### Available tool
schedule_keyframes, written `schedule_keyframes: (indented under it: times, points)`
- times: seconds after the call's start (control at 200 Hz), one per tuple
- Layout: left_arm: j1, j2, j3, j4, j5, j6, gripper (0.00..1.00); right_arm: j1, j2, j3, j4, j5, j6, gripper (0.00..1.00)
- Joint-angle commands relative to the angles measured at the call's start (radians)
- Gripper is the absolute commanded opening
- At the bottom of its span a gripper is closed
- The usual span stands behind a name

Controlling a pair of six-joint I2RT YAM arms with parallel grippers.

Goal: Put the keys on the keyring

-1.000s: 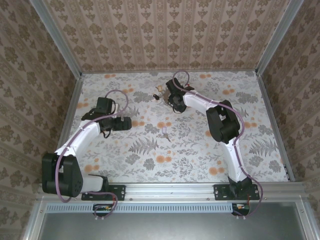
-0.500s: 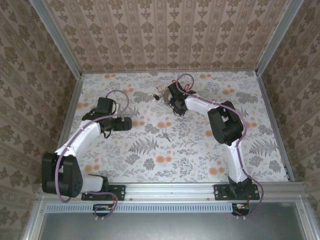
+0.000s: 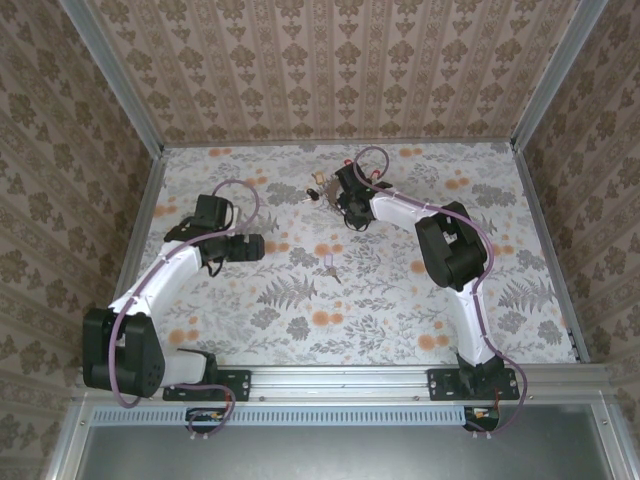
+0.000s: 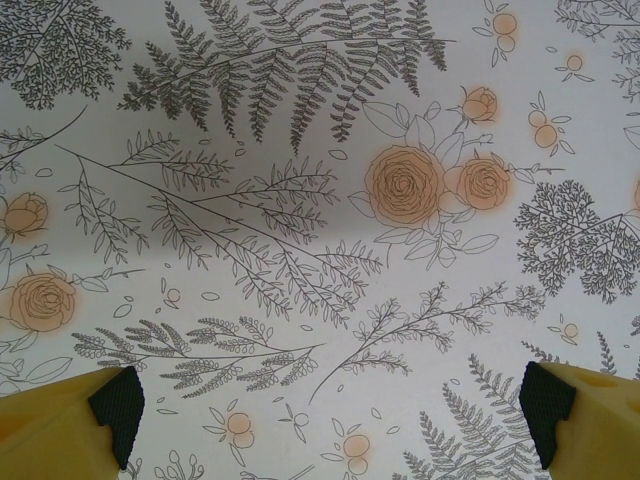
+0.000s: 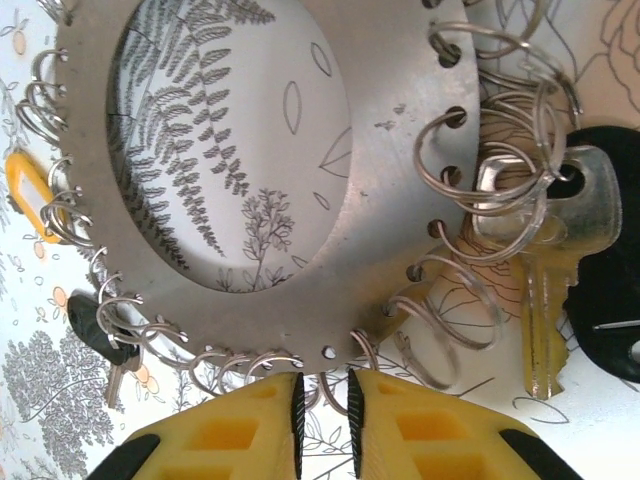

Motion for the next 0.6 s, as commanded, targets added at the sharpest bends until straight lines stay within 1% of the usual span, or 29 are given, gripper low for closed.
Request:
schedule_keyframes:
  times: [0.0, 0.075, 0.245, 0.365, 0.485, 0.595]
  points:
    - [-0.010, -0.027, 0.003, -0.015, -0.014, 0.008, 1.00, 0.006, -0.022, -0.024, -0.002, -0.003, 0.043, 0.23]
    - [-0.012, -0.029, 0.003, -0.018, -0.017, 0.008, 1.00, 0.007, -0.030, -0.026, -0.017, 0.005, 0.045, 0.23]
    - [-0.016, -0.030, 0.001, -0.017, -0.024, 0.012, 1.00, 0.015, -0.072, -0.043, -0.047, 0.065, 0.047, 0.24]
    - [-0.017, -0.029, 0.001, -0.018, -0.025, 0.011, 1.00, 0.018, -0.091, -0.045, -0.046, 0.052, 0.033, 0.23]
    - [-0.019, -0.029, 0.001, -0.014, -0.025, 0.014, 1.00, 0.025, -0.118, -0.074, -0.040, 0.067, 0.042, 0.23]
    - [-0.019, -0.021, 0.001, -0.010, -0.021, 0.012, 1.00, 0.028, -0.124, -0.097, -0.027, 0.069, 0.052, 0.25]
